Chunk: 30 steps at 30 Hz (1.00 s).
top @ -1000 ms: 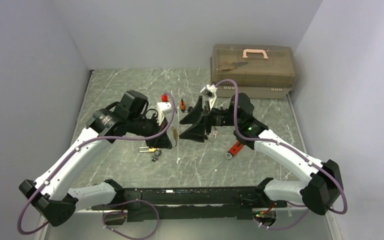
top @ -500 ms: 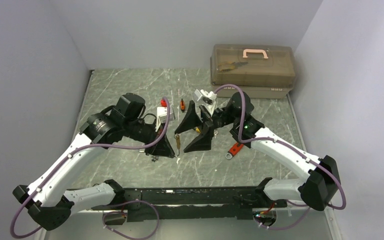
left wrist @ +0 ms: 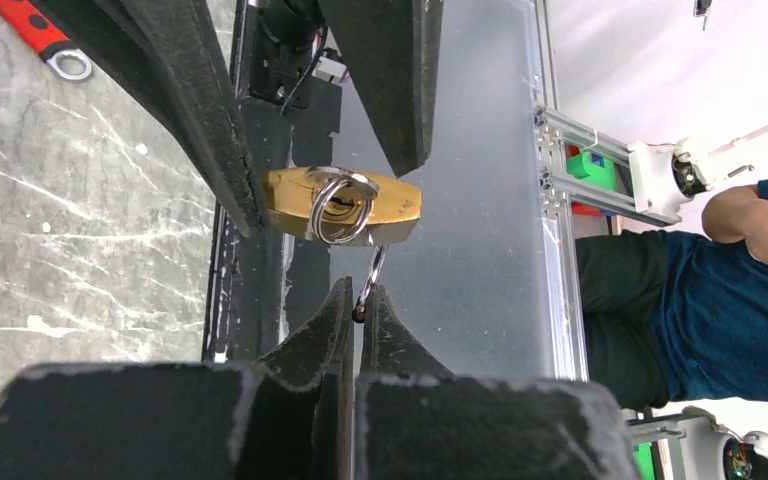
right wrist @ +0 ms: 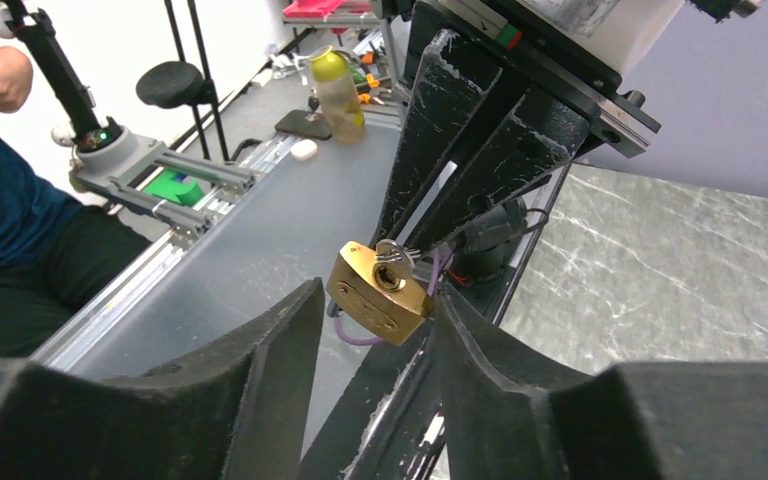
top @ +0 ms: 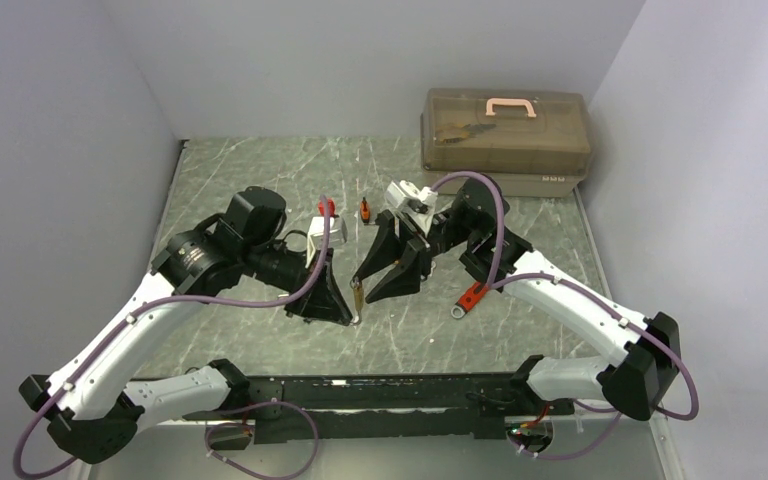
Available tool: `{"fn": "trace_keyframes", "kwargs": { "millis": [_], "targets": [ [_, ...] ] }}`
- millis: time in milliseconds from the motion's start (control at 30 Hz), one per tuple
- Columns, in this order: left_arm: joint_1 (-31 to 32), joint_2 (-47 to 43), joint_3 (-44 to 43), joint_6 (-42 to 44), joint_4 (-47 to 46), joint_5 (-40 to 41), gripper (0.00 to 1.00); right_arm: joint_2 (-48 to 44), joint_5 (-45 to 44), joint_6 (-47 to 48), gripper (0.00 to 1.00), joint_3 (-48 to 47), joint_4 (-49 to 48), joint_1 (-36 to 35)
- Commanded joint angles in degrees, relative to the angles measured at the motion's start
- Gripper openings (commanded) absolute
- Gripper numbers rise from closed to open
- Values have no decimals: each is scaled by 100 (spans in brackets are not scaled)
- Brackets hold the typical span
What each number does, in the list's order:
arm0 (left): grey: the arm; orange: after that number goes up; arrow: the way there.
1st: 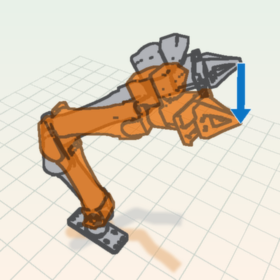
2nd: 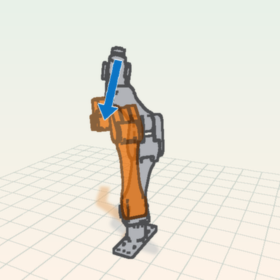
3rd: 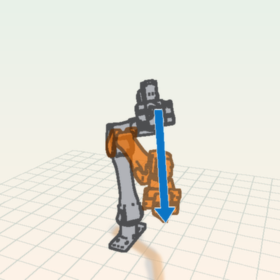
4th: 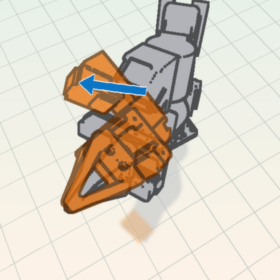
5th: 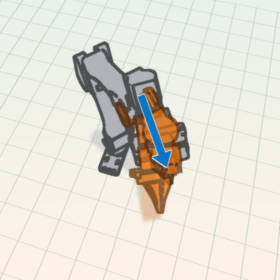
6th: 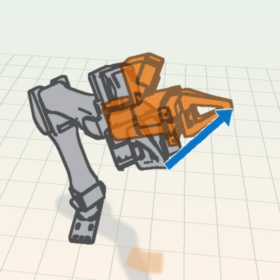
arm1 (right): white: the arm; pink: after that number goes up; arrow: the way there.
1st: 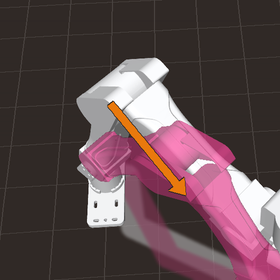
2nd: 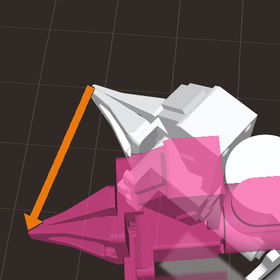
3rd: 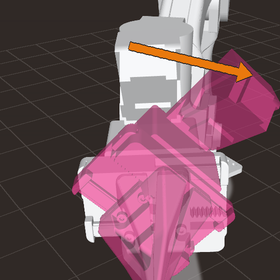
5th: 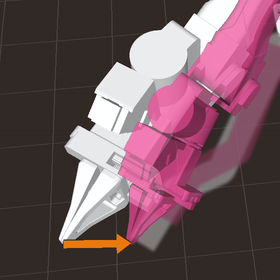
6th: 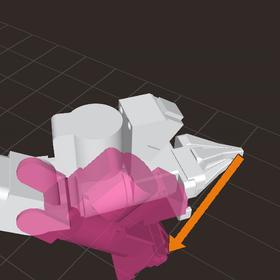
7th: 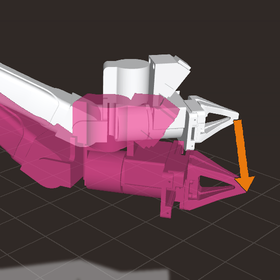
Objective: Lock with the key
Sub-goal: Pick up the lock from the center of the board.
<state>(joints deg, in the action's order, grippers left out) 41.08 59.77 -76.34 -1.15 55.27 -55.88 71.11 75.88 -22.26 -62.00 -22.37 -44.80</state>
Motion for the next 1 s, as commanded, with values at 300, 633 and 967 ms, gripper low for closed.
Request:
{"fn": "trace_keyframes", "kwargs": {
  "millis": [300,633,967],
  "targets": [
    [113,-6,-276,-131,-256,73,0,-83,647,401,57,-348,240,-162],
    [342,132,-370,-65,-175,176,0,56,727,554,68,-508,421,-231],
    [501,189,-449,-56,-181,136,0,56,700,1013,77,-583,948,-255]
  ]
}}
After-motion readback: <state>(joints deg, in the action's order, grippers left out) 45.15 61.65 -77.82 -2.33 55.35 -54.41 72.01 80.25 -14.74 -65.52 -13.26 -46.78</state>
